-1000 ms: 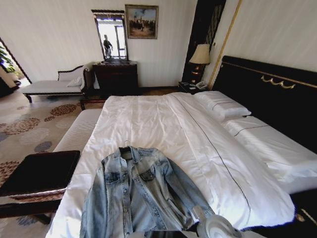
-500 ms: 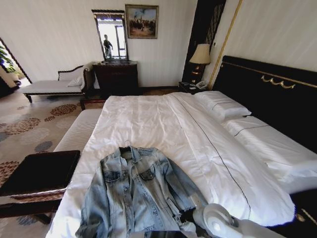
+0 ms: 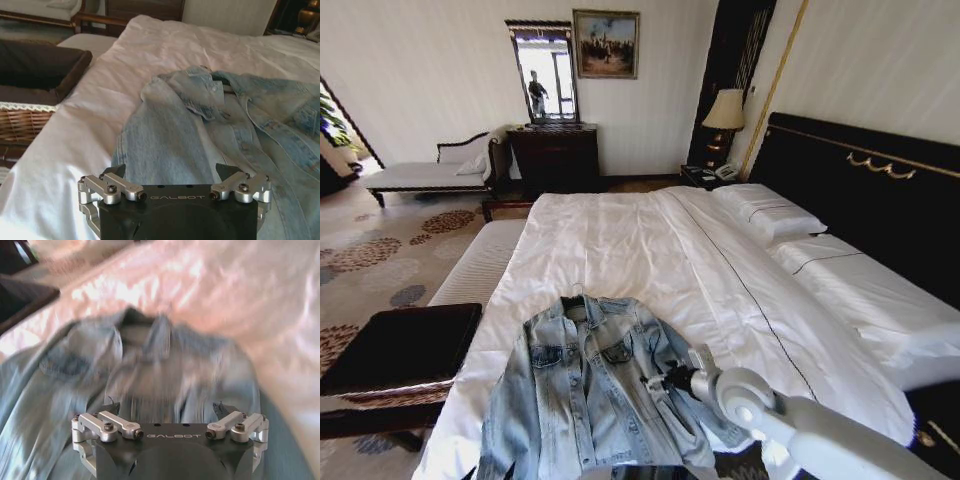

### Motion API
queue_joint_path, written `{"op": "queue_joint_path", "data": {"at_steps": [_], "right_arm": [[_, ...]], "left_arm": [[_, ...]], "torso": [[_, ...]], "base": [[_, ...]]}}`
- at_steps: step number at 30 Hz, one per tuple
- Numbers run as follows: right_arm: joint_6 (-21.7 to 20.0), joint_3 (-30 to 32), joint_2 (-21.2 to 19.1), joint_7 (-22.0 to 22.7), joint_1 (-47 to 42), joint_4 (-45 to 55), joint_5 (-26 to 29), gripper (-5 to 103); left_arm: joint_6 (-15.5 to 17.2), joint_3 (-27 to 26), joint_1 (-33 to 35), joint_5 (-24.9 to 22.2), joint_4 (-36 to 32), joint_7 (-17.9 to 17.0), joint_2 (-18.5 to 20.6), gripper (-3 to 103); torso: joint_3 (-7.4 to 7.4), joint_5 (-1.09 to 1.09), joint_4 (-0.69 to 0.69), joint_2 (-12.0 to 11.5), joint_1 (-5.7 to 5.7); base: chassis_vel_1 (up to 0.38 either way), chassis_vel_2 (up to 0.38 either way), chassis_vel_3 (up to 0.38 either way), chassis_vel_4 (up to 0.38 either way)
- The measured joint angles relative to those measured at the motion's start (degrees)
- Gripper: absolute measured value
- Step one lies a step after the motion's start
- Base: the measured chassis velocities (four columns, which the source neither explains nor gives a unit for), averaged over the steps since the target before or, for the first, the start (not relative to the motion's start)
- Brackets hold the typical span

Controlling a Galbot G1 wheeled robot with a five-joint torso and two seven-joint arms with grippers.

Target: Pick up the clothes from the bed and hang them on the clothes hanger.

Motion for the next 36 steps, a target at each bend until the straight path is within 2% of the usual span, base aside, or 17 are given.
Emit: {"op": "queue_joint_path", "data": {"at_steps": [1, 4, 5, 9, 11, 14, 15, 17, 18, 19, 20, 21, 23, 24, 28, 35, 36], "right_arm": [[0.00, 0.00, 0.00, 0.00, 0.00, 0.00, 0.00, 100], [3.24, -7.60, 4.97, -2.57, 8.07, -5.31, -5.01, 100], [3.24, -7.60, 4.97, -2.57, 8.07, -5.31, -5.01, 100], [6.88, -16.38, 12.37, -5.88, 16.13, -13.73, -11.35, 100], [7.41, -17.76, 13.82, -6.53, 17.78, -15.31, -12.38, 100], [9.62, -22.75, 20.41, -8.95, 23.49, -21.55, -15.79, 100], [9.62, -22.75, 20.41, -8.95, 23.49, -21.55, -15.79, 100], [10.44, -25.06, 25.89, -9.54, 25.82, -25.09, -16.49, 100], [10.74, -26.45, 29.45, -9.82, 26.80, -27.14, -16.48, 100], [10.74, -26.45, 29.45, -9.82, 26.80, -27.14, -16.48, 100], [11.12, -28.09, 33.44, -10.22, 27.64, -29.86, -16.29, 100], [11.32, -28.66, 34.87, -10.42, 27.89, -31.07, -16.25, 100], [12.68, -30.68, 39.93, -11.14, 28.23, -37.13, -16.68, 100], [12.68, -30.68, 39.93, -11.14, 28.23, -37.13, -16.68, 100], [17.11, -32.25, 46.66, -12.51, 27.50, -47.83, -24.04, 100], [20.86, -32.14, 52.28, -13.85, 27.17, -58.89, -31.10, 100], [22.37, -32.11, 53.53, -14.08, 27.24, -62.58, -33.26, 100]], "left_arm": [[0.00, 0.00, 0.00, 0.00, 0.00, 0.00, 0.00, 100], [0.34, -1.70, -2.71, -2.32, -0.13, -0.76, -1.21, 100], [0.34, -1.70, -2.71, -2.32, -0.13, -0.76, -1.21, 100], [1.07, -3.21, -5.62, -3.97, -0.51, -1.25, -2.26, 100], [1.10, -3.38, -6.02, -4.03, -0.53, -1.32, -2.36, 100], [1.31, -3.89, -7.39, -4.06, -0.55, -1.57, -2.99, 100], [1.31, -3.89, -7.39, -4.06, -0.55, -1.57, -2.99, 100], [1.48, -4.03, -7.97, -4.36, -0.55, -1.64, -3.42, 100], [1.55, -4.07, -8.19, -4.47, -0.49, -1.68, -3.67, 100], [1.55, -4.07, -8.19, -4.47, -0.49, -1.68, -3.67, 100], [1.59, -4.06, -8.38, -4.47, -0.28, -1.70, -3.91, 100], [1.59, -4.06, -8.42, -4.46, -0.20, -1.70, -3.98, 100], [1.60, -4.02, -8.76, -4.52, 0.08, -1.78, -4.12, 100], [1.60, -4.02, -8.76, -4.52, 0.08, -1.78, -4.12, 100], [1.79, -3.95, -9.43, -4.97, 0.11, -1.87, -4.17, 100], [2.14, -3.41, -10.01, -5.02, 0.02, -1.93, -4.49, 100], [2.22, -3.19, -10.12, -4.99, 0.01, -1.94, -4.51, 100]], "torso": [[0.00, 0.00, 0.00, 0.00, 0.00], [0.00, 0.02, 0.03, -0.01, -0.01], [0.00, 0.02, 0.03, -0.01, -0.01], [0.00, 0.02, 0.00, -0.01, 0.00], [0.01, 0.02, 0.01, 0.00, 0.00], [0.01, 0.00, -0.01, 0.00, 0.00], [0.01, 0.00, -0.01, 0.00, 0.00], [0.00, -0.01, -0.01, 0.00, 0.00], [0.00, 0.01, 0.03, 0.00, 0.00], [0.00, 0.01, 0.03, 0.00, 0.00], [0.00, 0.02, 0.06, -0.01, 0.00], [0.01, 0.01, 0.07, -0.01, 0.00], [0.00, -0.02, 0.01, 0.00, 0.00], [0.00, -0.02, 0.01, 0.00, 0.00], [0.00, 0.01, 0.00, 0.00, 0.00], [0.00, 0.00, 0.00, 0.00, 0.00], [0.00, 0.03, 0.06, 0.00, 0.00]], "base": [[0.000, 0.000, 0.000, 0.000], [0.000, 0.000, 0.000, 0.000], [0.000, 0.000, 0.000, 0.000], [0.000, 0.000, 0.000, 0.000], [0.000, 0.000, 0.000, 0.000], [0.000, 0.000, 0.000, 0.000], [0.000, 0.000, 0.000, 0.000], [0.000, 0.000, 0.000, 0.000], [0.000, 0.000, 0.000, 0.000], [0.000, 0.000, 0.000, 0.000], [0.000, 0.000, 0.000, 0.000], [0.000, 0.000, 0.000, 0.000], [0.000, 0.000, 0.000, 0.000], [0.000, 0.000, 0.000, 0.000], [0.000, 0.000, 0.000, 0.000], [0.000, 0.000, 0.000, 0.000], [0.000, 0.000, 0.000, 0.000]]}}
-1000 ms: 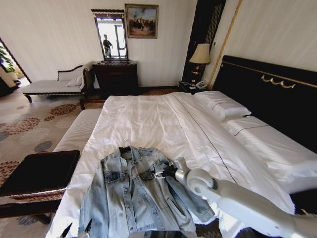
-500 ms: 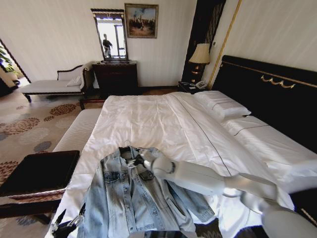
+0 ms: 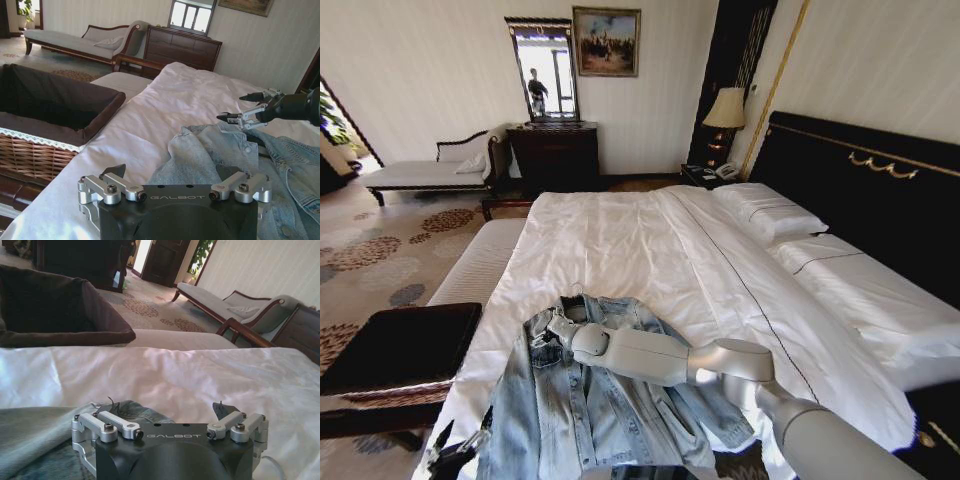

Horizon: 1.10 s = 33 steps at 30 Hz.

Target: Pick up the clothes from the bed and hang them on the clothes hanger.

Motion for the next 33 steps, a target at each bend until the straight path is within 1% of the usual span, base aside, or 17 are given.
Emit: {"op": "queue_joint_path", "data": {"at_steps": [5, 12, 15, 16, 18, 21, 28, 33], "right_arm": [[1.20, 0.74, 0.41, 0.43, 0.28, -5.74, -2.78, 100], [1.47, 2.65, 0.19, 1.83, 1.15, -9.62, -5.62, 100], [1.70, 1.66, 0.11, 1.66, 1.74, -12.87, -8.39, 100], [1.70, 1.66, 0.11, 1.66, 1.74, -12.87, -8.39, 100], [2.10, 0.61, 0.03, 1.52, 2.11, -15.07, -10.41, 100], [2.85, -1.04, -0.02, 1.24, 2.39, -16.99, -14.63, 100], [3.64, -1.93, -0.07, 0.78, 2.21, -17.71, -16.81, 100], [4.81, -2.89, -0.10, -1.02, 2.20, -19.33, -18.18, 100]], "left_arm": [[0.10, 0.20, 0.05, -0.01, -0.79, -0.06, -0.10, 100], [0.11, 0.39, 0.49, 0.22, -1.75, -0.06, -0.17, 100], [0.22, 0.64, 0.26, 0.54, -2.00, -0.06, -0.06, 100], [0.22, 0.64, 0.26, 0.54, -2.00, -0.06, -0.06, 100], [0.45, 0.75, 0.06, 0.52, -2.27, -0.08, -0.05, 100], [0.51, 0.79, -0.06, 0.38, -2.42, -0.09, 0.01, 100], [0.65, 0.91, -0.30, 0.13, -2.30, -0.13, 0.20, 100], [1.09, 0.88, -0.66, 0.05, -2.63, -0.32, 0.23, 100]], "torso": [[0.00, -0.02, -0.07, 0.01, -0.01], [0.00, -0.01, -0.06, 0.01, 0.00], [0.00, -0.01, -0.03, 0.01, -0.01], [0.00, -0.01, -0.03, 0.01, -0.01], [0.00, -0.01, -0.06, 0.01, -0.01], [0.01, 0.00, -0.05, 0.00, 0.00], [0.00, 0.00, -0.04, 0.01, -0.01], [0.00, 0.00, -0.05, 0.01, -0.01]], "base": [[0.000, 0.000, 0.000, 0.000], [0.000, 0.000, 0.000, 0.000], [0.000, 0.000, 0.000, 0.000], [0.000, 0.000, 0.000, 0.000], [0.000, 0.000, 0.000, 0.000], [0.000, 0.000, 0.000, 0.000], [0.000, 0.000, 0.000, 0.000], [0.000, 0.000, 0.000, 0.000]]}}
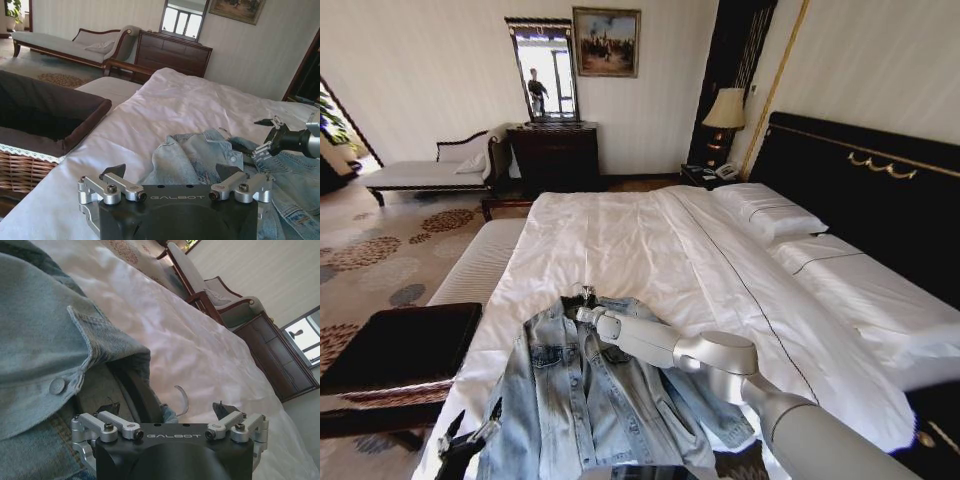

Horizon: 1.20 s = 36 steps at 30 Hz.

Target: Pick up the clothes from the bed and hang them on the clothes hanger.

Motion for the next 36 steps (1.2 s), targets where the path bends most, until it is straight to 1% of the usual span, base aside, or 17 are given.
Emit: {"op": "queue_joint_path", "data": {"at_steps": [4, 6, 10, 11, 13, 17, 20, 26, 28, 30, 34, 36], "right_arm": [[2.16, 0.70, -0.02, -0.67, 0.54, -2.30, -0.54, 100], [3.46, 0.96, -0.03, -0.86, 1.44, -3.27, 0.11, 100], [4.76, 1.22, -0.03, -0.89, 2.35, -3.47, 0.83, 100], [5.70, 1.15, -0.02, -1.14, 3.18, -3.95, 0.94, 100], [6.12, 1.09, -0.02, -1.29, 3.62, -4.33, 1.03, 100], [8.71, 0.87, -0.03, -1.63, 5.79, -7.03, 2.86, 100], [9.34, 1.77, -0.03, -1.59, 5.99, -7.54, 3.50, 100], [9.48, 2.55, -0.03, -2.28, 6.02, -7.02, 6.63, 100], [8.75, 2.99, -0.03, -2.54, 5.07, -5.69, 6.97, 100], [8.35, 3.36, -0.03, -2.57, 4.26, -4.77, 7.05, 100], [7.14, 6.12, -0.03, -2.00, 0.51, -1.43, 4.89, 100], [6.91, 6.52, -0.03, -1.90, 0.05, -1.09, 4.56, 100]], "left_arm": [[0.12, -0.26, -0.14, -0.04, -0.12, -0.09, 0.20, 100], [0.17, -0.30, -0.39, -0.12, 0.21, -0.14, 0.58, 100], [0.30, -0.02, -0.61, 0.04, 0.37, -0.19, 0.56, 100], [0.46, 0.13, -0.77, 0.13, 0.38, -0.22, 0.39, 100], [0.53, 0.18, -0.87, 0.21, 0.37, -0.24, 0.30, 100], [0.91, 0.65, -1.13, 0.50, 0.09, -0.41, -0.46, 100], [0.97, 1.09, -1.15, 1.48, 0.05, -0.43, -1.24, 100], [0.98, 1.43, -0.98, 2.45, -0.05, -0.46, -2.11, 100], [0.98, 1.31, -0.99, 2.46, 0.12, -0.47, -1.81, 100], [0.98, 1.20, -1.12, 2.46, 0.39, -0.51, -1.60, 100], [1.01, 1.16, -1.31, 2.01, 0.82, -0.64, -1.29, 100], [1.01, 1.18, -1.31, 2.01, 0.81, -0.64, -1.34, 100]], "torso": [[0.00, 0.00, 0.00, 0.00, 0.00], [0.00, 0.00, -0.01, 0.00, 0.00], [0.00, 0.00, 0.01, 0.00, 0.00], [0.00, 0.00, 0.02, 0.00, 0.00], [0.00, 0.00, 0.01, 0.00, 0.00], [0.00, 0.00, -0.01, 0.00, 0.00], [0.00, 0.00, -0.01, 0.00, 0.01], [0.00, 0.00, 0.00, 0.00, 0.00], [-0.01, 0.00, 0.00, 0.00, 0.00], [0.00, -0.01, 0.00, 0.00, 0.00], [-0.01, -0.01, 0.01, 0.00, 0.00], [0.00, -0.01, 0.01, 0.00, 0.00]], "base": [[0.000, 0.000, 0.000, 0.000], [0.000, 0.000, 0.000, 0.000], [0.000, 0.000, 0.000, 0.000], [0.000, 0.000, 0.000, 0.000], [0.000, 0.000, 0.000, 0.000], [0.000, 0.000, 0.000, 0.000], [0.000, 0.000, 0.000, 0.000], [0.000, 0.000, 0.000, 0.000], [0.000, 0.000, 0.000, 0.000], [0.000, 0.000, 0.000, 0.000], [0.000, 0.000, 0.000, 0.000], [0.000, 0.000, 0.000, 0.000]]}}
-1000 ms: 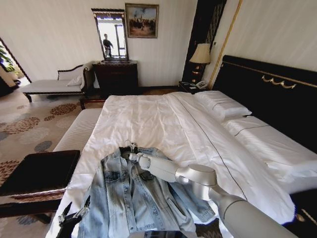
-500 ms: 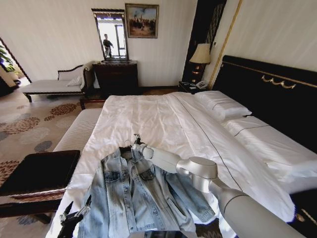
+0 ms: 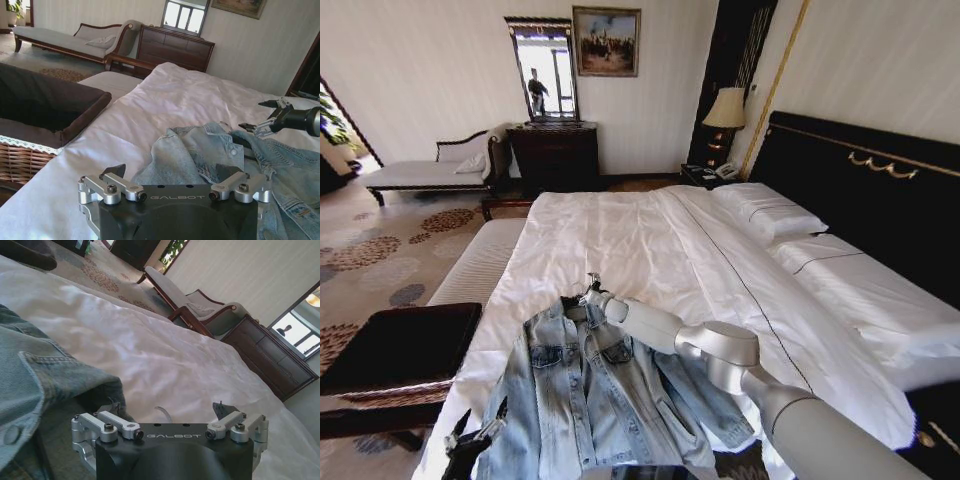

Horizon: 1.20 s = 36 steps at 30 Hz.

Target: Pick up the clothes from the bed and hang them on the clothes hanger.

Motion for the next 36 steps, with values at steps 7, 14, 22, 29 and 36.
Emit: {"op": "queue_joint_path", "data": {"at_steps": [7, 14, 22, 29, 36], "right_arm": [[-0.59, 1.71, -0.02, 1.20, -3.08, 1.49, -2.68, 100], [-0.91, 1.97, -0.02, 2.07, -3.88, 2.01, -2.35, 100], [-0.94, 2.21, 0.01, 2.97, -4.06, 2.93, -1.20, 100], [-2.53, 3.11, 0.03, 3.53, -3.88, 4.25, -0.33, 100], [-3.51, 4.06, -0.04, 4.94, -4.71, 6.79, 1.57, 100]], "left_arm": [[-0.08, -0.03, 0.41, -0.03, -0.39, 0.00, -0.46, 100], [-0.41, -0.11, 0.69, -0.69, -0.38, 0.03, -0.38, 100], [-0.41, -0.52, 0.63, -1.17, -0.76, 0.10, -0.23, 100], [-0.42, -0.36, 0.49, -1.39, -0.50, 0.09, -0.24, 100], [-0.46, 0.16, 0.23, -1.28, -0.39, 0.19, -0.33, 100]], "torso": [[0.00, 0.00, -0.01, 0.00, 0.00], [0.00, 0.00, -0.01, 0.00, 0.00], [0.00, 0.00, 0.01, 0.00, -0.01], [0.00, -0.02, 0.01, 0.00, 0.01], [0.00, 0.01, -0.04, 0.00, 0.00]], "base": [[0.000, 0.000, 0.000, 0.000], [0.015, 0.017, -0.014, -0.018], [0.112, 0.132, -0.117, -0.142], [0.055, 0.095, -0.039, -0.074], [-0.041, -0.034, 0.016, 0.010]]}}
